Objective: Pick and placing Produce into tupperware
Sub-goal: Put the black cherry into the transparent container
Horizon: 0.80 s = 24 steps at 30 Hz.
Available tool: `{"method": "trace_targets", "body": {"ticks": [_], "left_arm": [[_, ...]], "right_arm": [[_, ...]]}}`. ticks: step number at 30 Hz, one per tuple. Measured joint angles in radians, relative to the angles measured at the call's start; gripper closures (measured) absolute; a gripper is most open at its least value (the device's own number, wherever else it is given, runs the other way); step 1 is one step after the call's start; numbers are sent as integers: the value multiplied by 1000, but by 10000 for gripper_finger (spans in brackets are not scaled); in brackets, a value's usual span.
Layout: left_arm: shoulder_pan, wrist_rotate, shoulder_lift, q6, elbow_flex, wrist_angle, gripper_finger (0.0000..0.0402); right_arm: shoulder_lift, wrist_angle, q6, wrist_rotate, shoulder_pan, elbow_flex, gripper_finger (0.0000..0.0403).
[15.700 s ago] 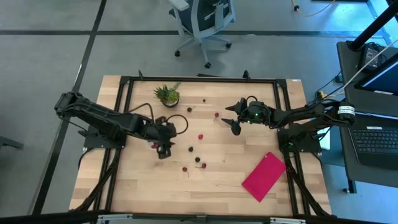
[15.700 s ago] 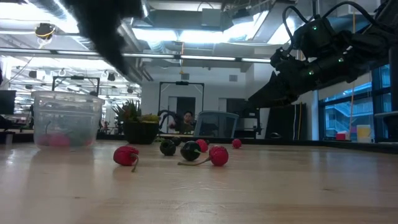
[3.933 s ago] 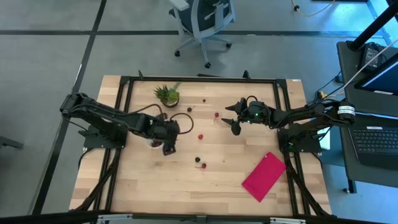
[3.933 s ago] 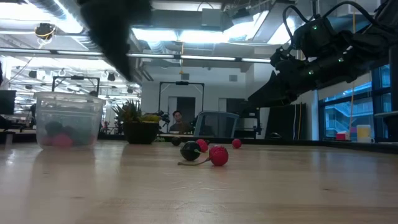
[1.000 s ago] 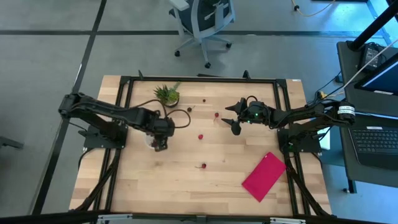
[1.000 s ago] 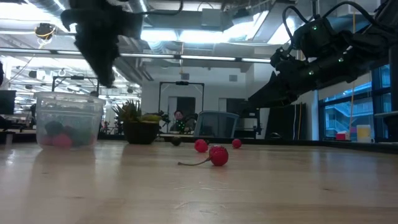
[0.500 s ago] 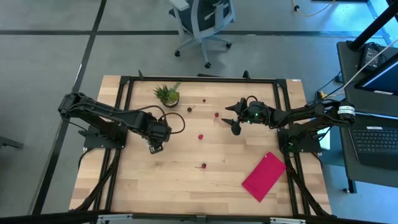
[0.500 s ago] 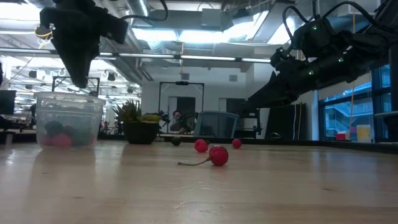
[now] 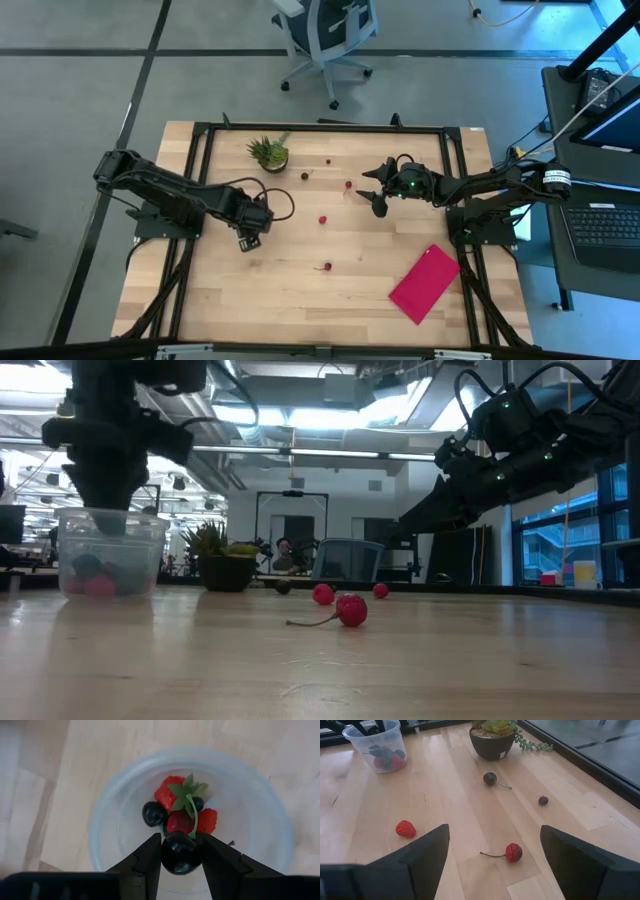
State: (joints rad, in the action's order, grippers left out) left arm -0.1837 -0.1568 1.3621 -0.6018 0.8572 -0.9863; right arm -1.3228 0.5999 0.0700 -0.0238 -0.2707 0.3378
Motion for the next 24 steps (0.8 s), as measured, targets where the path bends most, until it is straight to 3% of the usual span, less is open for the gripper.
{"method": "trace_targets", "body": {"ticks": [19, 24], "left_arm": [[0, 1, 0, -7, -58, 85, 280], [5, 2, 0, -67, -58, 84, 250]], "right_arm": [[0, 0, 0, 0, 0, 0, 89], [0, 0, 0, 0, 0, 0, 89]]}}
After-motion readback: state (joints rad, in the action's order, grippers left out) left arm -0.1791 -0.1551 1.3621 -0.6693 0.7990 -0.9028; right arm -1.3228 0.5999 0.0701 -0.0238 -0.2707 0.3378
